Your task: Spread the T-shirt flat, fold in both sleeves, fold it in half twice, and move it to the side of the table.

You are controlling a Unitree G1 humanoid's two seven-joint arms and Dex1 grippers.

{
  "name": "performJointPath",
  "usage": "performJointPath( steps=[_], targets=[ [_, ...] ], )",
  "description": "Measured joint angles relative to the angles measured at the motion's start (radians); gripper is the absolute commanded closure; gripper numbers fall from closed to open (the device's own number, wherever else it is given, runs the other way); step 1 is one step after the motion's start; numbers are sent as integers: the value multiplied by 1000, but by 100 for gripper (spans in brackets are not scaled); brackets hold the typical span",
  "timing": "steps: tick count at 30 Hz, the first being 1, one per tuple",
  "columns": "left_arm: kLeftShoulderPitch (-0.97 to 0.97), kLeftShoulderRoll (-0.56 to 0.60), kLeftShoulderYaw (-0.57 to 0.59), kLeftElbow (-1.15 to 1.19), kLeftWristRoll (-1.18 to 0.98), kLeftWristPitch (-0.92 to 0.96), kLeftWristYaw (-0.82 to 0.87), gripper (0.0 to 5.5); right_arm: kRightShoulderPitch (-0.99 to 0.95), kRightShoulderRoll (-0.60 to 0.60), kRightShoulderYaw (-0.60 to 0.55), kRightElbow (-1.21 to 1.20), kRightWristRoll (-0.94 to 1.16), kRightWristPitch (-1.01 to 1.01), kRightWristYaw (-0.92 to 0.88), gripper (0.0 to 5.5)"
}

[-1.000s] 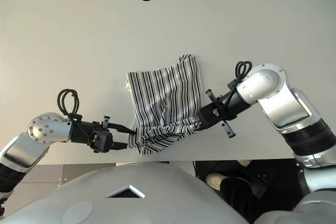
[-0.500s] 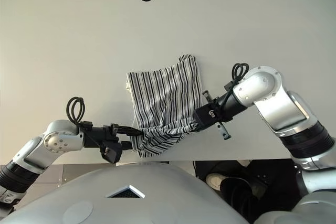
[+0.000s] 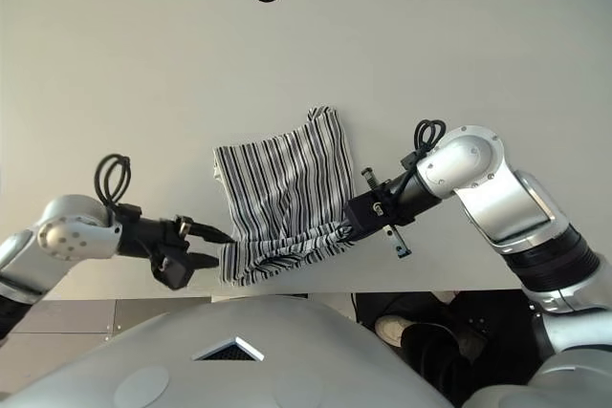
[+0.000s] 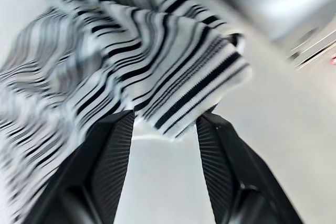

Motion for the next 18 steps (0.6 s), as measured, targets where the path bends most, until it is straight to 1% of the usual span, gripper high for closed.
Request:
performJointPath(
  steps=[2,5,10,18],
  targets=[
    [-31,0,17,16,-12,-9,-2,337,17,0,0,-10,0,4,-8,531],
    [-33,0,8,30,-14,-21,-11,337,30,0,-1,-29,0,23,-15,531],
    [53,-8,-63,39,32,-60,-11,337,31,0,-1,-34,2,30,-18,531],
    [83,10,-76,38,39,-116,-8,337,32,3,-1,-39,8,43,-21,531]
  ],
)
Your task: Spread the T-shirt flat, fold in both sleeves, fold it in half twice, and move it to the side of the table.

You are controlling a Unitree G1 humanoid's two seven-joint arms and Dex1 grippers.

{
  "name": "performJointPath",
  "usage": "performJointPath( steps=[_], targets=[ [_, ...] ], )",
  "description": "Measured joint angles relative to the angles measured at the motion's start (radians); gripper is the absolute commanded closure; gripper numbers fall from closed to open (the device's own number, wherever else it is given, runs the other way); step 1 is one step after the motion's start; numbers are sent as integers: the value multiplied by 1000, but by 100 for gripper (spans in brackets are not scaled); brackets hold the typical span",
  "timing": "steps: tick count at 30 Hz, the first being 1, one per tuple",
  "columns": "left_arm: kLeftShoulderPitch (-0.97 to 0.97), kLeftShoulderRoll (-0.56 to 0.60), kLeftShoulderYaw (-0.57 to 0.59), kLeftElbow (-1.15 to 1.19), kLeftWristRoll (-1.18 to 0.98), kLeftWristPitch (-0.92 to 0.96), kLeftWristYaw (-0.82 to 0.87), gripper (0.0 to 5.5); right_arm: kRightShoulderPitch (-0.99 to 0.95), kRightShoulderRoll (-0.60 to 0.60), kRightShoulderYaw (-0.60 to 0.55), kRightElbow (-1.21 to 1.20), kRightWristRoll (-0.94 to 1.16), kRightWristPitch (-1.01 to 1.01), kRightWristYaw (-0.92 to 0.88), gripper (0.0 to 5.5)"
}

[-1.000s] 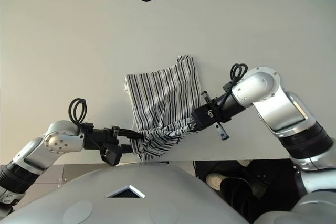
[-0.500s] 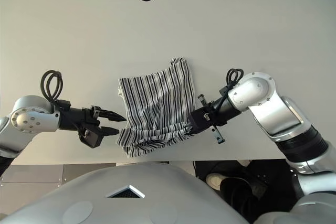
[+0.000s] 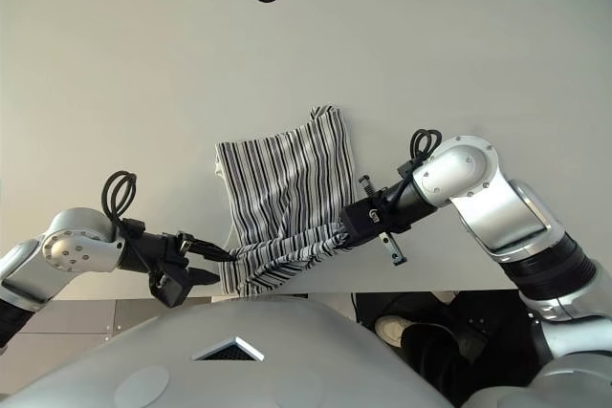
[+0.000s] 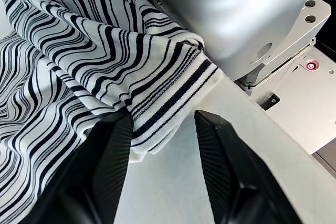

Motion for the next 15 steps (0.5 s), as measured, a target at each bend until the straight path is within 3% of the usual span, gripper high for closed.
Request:
performJointPath(
  steps=[7,15],
  targets=[
    [-3,-3,-12,27,20,-62,20,337,14,3,0,-19,9,13,-10,531],
    [-6,-124,-24,117,113,-167,186,337,26,3,0,-22,10,15,-11,531]
  ],
)
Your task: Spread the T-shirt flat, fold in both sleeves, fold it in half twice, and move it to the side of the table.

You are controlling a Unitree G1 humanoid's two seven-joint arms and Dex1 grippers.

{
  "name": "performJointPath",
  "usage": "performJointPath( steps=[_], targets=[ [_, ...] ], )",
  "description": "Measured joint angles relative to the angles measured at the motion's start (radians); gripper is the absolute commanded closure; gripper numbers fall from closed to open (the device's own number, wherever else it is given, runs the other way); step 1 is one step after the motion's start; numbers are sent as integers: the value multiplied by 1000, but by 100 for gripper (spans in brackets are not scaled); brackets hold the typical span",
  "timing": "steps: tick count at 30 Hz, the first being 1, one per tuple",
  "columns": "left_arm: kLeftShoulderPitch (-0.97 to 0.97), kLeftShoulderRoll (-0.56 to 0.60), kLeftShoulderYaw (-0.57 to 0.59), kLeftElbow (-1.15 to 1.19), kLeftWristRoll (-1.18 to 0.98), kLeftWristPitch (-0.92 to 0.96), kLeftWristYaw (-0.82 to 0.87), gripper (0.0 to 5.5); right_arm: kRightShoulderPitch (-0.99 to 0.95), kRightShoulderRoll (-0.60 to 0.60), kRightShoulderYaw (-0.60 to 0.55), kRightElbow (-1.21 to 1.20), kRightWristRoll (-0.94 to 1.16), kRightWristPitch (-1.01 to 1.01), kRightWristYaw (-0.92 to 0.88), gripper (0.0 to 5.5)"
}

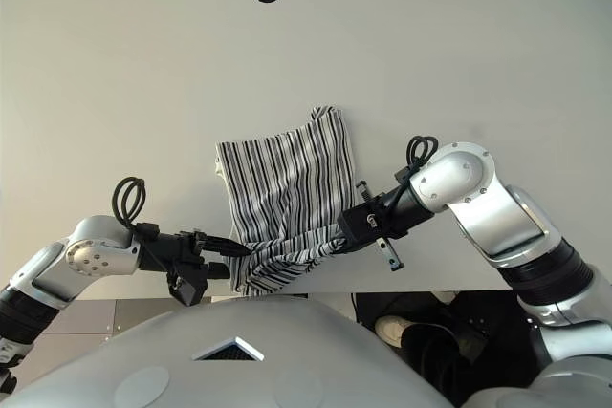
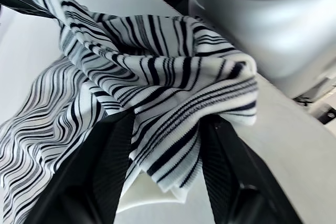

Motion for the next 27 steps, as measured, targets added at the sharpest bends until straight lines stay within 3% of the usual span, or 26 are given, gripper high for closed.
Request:
performJointPath(
  steps=[5,15,27],
  targets=[
    [-33,-30,-29,24,14,-8,15,362,0,0,0,-3,2,7,0,531],
    [-55,-33,-73,42,2,-1,-19,522,6,1,0,-5,4,14,-2,531],
    [-53,-24,-78,31,-2,9,-22,533,6,1,0,-4,4,15,-2,531]
  ],
)
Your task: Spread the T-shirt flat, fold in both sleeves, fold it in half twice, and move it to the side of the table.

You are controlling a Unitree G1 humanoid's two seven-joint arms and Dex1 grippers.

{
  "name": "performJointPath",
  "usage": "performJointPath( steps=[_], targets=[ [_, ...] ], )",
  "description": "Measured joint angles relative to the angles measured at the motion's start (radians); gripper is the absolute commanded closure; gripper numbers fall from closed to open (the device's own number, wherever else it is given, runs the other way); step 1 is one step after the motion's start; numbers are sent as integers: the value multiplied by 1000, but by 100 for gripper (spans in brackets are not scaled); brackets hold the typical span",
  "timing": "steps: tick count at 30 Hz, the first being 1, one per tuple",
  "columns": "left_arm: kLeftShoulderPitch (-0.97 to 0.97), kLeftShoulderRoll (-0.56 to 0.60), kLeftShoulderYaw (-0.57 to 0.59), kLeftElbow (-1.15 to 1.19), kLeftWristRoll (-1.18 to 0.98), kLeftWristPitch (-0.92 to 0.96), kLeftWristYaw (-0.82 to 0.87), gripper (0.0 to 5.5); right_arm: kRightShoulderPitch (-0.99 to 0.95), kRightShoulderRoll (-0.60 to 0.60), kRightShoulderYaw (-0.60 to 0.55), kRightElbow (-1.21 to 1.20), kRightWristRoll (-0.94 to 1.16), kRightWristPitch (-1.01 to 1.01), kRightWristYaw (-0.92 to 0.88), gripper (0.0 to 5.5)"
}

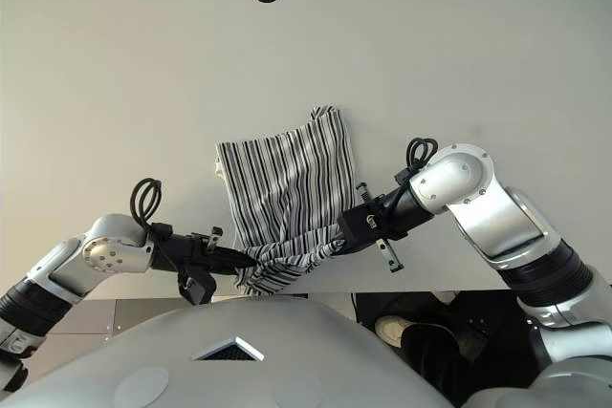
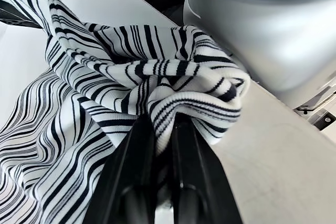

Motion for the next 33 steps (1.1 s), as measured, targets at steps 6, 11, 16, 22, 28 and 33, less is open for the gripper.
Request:
performJointPath(
  steps=[6,11,16,22,28,33],
  targets=[
    [84,131,35,-128,-175,172,-87,533,20,-45,0,-34,36,18,49,531],
    [172,214,63,-277,-355,377,-156,533,44,-87,-8,-92,130,67,92,531],
    [153,158,101,-295,-424,433,-157,533,-7,-36,-21,-11,130,93,39,531],
    [7,24,231,-115,-548,495,-129,533,-208,140,-32,167,103,211,-96,531],
    [-80,-38,305,-22,-644,661,-133,533,-421,236,-34,427,94,305,-88,531],
    [-182,-85,314,89,-666,880,-126,533,-556,299,-24,715,43,296,-59,531]
  ],
)
